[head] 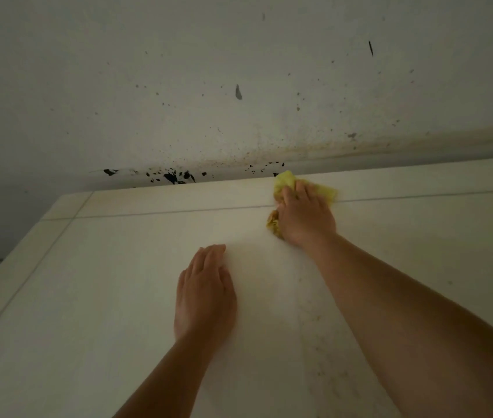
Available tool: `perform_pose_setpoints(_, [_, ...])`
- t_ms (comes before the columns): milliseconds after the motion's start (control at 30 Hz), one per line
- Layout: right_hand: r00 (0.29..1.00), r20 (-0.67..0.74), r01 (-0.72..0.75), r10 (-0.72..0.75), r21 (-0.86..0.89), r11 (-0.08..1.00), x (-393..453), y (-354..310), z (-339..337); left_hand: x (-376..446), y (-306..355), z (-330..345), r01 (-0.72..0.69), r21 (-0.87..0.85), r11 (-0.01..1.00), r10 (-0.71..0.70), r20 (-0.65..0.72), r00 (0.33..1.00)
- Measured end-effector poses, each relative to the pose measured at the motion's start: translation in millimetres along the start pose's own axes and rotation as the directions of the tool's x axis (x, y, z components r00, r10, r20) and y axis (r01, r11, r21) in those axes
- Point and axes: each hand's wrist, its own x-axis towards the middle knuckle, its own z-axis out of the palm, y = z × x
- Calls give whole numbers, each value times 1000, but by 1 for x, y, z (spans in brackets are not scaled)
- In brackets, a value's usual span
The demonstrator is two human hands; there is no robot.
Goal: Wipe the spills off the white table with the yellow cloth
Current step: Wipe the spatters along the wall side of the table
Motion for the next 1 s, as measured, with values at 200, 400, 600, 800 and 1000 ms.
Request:
perform_pose_setpoints(200, [977, -49, -206, 207, 29, 978, -14, 90, -39, 0, 3, -2, 13, -6, 1000, -13, -3, 1000])
perform_pose_setpoints(400, [983, -17, -184, 184, 2, 983, -29, 121, -53, -1, 6, 0, 9, -4, 1000, -9, -6, 1000])
perform_pose_setpoints(600, [997, 14, 73, -77, 174, 982, -50, 115, -50, -1, 6, 1, 6, -3, 1000, -6, 0, 1000])
perform_pose_setpoints(800, [945, 88, 294, -315, 193, 936, -98, 79, -34, -8, 10, -1, -58, 94, 994, 60, -16, 998])
perform_pose_setpoints(1000, [877, 144, 419, -459, 242, 875, -162, 57, -28, -30, 16, -12, -11, 167, 986, 9, 14, 1000])
